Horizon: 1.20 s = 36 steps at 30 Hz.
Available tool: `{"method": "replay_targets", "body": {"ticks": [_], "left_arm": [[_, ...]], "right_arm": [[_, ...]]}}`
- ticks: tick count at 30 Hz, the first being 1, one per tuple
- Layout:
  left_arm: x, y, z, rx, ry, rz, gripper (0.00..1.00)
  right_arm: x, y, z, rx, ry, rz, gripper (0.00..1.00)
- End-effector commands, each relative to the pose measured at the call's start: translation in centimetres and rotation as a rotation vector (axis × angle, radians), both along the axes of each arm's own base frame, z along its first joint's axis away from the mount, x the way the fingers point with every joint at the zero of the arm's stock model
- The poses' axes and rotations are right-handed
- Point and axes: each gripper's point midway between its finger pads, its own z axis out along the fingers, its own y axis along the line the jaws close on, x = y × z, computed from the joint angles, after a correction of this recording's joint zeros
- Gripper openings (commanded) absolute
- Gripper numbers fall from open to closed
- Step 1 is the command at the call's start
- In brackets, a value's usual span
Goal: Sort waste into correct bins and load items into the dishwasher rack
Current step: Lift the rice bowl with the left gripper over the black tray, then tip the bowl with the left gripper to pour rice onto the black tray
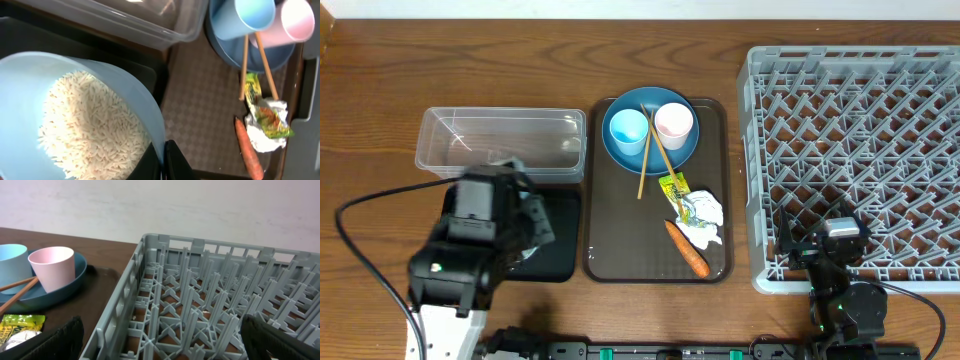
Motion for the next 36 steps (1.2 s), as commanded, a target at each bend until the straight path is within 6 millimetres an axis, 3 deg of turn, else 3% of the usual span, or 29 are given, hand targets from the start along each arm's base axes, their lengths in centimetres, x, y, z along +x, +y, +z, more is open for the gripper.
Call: {"method": "replay_targets", "body": {"ticks": [1, 23, 32, 36], "left_arm": [[0.1, 0.5, -0.1, -0.055, 0.001, -0.037, 0.06], [3.0, 4.8, 0.4, -0.525, -0.139, -0.052, 0.06], [2.0, 7.9, -2.2, -0.684, -0.299, 0.073, 0.06], [1.3, 8.9, -2.4, -0.789, -0.385, 0.146, 0.06]], "right_arm": [[0.0, 0.1, 0.0, -0.013, -0.003, 0.007, 0.99], [0.0, 0.1, 0.0, -0.013, -0.003, 0.007, 0.99], [0.0, 0.1, 0.0, -0.013, -0.003, 0.007, 0.99], [0.0, 0.1, 0.0, -0.013, -0.003, 0.007, 0.99]]}}
